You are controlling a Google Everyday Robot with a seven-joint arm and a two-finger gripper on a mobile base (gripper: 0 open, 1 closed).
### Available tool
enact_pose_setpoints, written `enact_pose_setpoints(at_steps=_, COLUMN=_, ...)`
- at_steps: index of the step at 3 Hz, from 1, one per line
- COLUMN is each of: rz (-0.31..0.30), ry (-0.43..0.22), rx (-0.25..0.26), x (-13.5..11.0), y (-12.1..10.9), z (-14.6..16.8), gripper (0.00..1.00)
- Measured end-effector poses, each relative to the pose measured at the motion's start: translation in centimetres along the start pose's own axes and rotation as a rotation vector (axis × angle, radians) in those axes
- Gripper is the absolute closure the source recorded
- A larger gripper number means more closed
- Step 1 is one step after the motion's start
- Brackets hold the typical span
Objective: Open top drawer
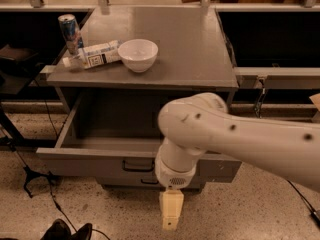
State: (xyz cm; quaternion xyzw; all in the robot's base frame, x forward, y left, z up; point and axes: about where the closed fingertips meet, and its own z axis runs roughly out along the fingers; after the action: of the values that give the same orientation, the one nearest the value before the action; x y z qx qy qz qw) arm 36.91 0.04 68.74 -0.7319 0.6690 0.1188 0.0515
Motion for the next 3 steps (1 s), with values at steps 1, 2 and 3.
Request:
enact_pose_setpoints(at_steps=1, rz=0.161, ry=-0.155, rx=0.189, x=0.3, y=-1.2, z=-3.8, gripper=0.0)
enact_pose_setpoints(at_steps=2, rz=0.266, ry=-0.265, rx=0.328, x=0.4, y=-2.8, z=-6.7, gripper=0.0)
enact_pose_setpoints(at_steps=3, rz=0.319, ry=-0.326, rx=0.406, x=0.2, y=-4.4, z=-8.3, gripper=0.0)
